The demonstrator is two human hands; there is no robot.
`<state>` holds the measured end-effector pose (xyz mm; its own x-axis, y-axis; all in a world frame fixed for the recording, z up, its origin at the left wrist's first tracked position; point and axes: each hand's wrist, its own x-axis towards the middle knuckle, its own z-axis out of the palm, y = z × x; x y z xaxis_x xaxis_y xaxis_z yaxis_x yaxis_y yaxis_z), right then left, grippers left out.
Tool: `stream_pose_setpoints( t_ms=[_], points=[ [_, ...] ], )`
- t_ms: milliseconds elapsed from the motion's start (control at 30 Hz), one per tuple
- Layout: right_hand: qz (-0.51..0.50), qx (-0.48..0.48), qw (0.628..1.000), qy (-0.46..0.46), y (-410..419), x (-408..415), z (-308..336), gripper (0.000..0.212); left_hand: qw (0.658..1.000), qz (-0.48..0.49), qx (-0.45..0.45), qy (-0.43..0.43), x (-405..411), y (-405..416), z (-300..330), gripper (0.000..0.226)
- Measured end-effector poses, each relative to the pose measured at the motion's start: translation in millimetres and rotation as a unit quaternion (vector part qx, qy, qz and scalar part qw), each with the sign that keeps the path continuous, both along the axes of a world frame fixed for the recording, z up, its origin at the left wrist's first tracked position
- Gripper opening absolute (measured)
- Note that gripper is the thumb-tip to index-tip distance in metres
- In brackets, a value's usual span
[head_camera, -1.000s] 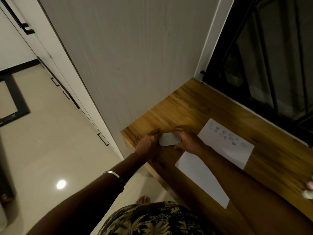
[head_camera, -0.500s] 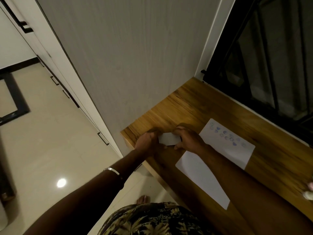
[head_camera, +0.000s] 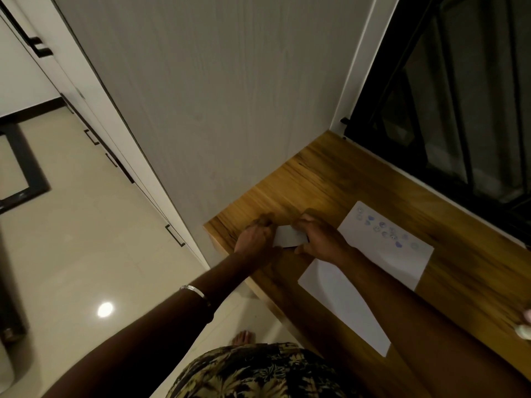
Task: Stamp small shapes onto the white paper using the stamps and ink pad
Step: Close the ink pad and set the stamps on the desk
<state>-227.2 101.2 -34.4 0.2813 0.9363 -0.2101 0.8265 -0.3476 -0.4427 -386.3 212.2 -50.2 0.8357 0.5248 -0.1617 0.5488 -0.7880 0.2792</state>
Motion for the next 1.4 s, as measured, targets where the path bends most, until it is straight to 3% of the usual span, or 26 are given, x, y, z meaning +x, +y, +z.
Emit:
stream_pose_setpoints(
  t_ms=[167, 500, 800, 1133, 1400],
  points=[
    [0.000, 0.000, 1.000, 0.009, -1.5, -0.1, -2.4, 0.070, 1.000, -0.011, 0.001, 0.010, -2.1, -2.3, -0.1, 0.065],
    [0.005, 0.010, 1.000, 0.005, -1.2, 1.4, -7.4, 0.059, 0.999, -0.021, 0.030, 0.022, -0.3, -10.0, 1.7, 0.053],
    [-0.010, 0.009, 1.000, 0.006, -1.8, 0.9, -10.9, 0.067, 1.000, 0.004, -0.023, 0.016, 3.8, -3.9, 8.4, 0.060],
    [-0.009, 0.003, 1.000, -0.016, -8.6, -1.8, -2.7, 0.068, 0.998, -0.059, -0.003, 0.008, 5.8, 6.9, 8.6, 0.069],
    [-0.129, 0.018, 0.989, -0.068, -62.4, 19.8, 9.4, 0.066, 0.984, -0.168, 0.038, -0.043, 55.6, -15.8, 23.3, 0.069]
  ],
)
